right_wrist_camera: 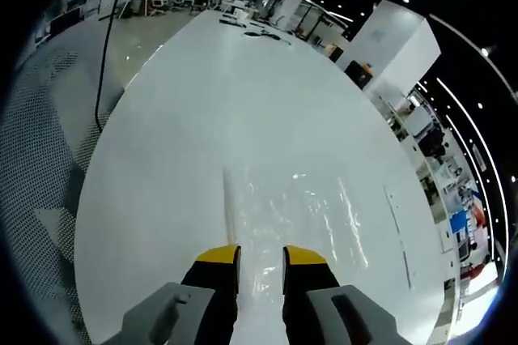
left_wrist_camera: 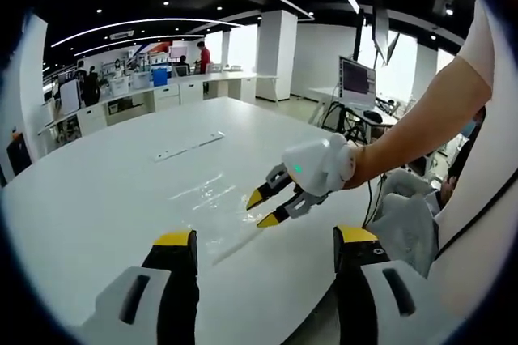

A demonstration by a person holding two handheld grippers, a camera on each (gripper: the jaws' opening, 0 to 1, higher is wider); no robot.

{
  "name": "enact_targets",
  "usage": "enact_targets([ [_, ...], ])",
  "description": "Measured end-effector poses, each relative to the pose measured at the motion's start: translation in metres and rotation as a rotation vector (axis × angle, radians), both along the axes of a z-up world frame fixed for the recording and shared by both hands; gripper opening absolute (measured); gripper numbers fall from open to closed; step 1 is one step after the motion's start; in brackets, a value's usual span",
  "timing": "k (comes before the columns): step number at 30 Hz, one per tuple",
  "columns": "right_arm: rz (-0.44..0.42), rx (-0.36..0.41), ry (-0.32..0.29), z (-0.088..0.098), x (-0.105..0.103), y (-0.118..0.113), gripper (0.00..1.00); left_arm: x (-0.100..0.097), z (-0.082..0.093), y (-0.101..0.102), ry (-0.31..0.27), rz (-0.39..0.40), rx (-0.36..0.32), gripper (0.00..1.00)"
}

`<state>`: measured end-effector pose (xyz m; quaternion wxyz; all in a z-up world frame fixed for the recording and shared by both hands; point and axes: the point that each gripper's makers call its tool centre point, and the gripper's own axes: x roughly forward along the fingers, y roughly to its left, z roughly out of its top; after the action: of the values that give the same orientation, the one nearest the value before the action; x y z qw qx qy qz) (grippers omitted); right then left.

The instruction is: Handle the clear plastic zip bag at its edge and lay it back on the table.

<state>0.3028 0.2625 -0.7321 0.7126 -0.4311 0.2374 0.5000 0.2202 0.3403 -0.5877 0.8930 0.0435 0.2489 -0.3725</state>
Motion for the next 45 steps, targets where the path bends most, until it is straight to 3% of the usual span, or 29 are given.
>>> enact_targets([
  [15, -0.078, 0.063, 0.031, 0.008, -0.004, -0.011, 0.24, -0.005, 0.000, 0.001, -0.007, -0.006, 0.004, 0.67],
  [45, -0.218, 0.251, 0.092, 0.042, -0.032, -0.023, 0.57, -0.023, -0.001, 0.008, -0.025, 0.007, 0.004, 0.70],
])
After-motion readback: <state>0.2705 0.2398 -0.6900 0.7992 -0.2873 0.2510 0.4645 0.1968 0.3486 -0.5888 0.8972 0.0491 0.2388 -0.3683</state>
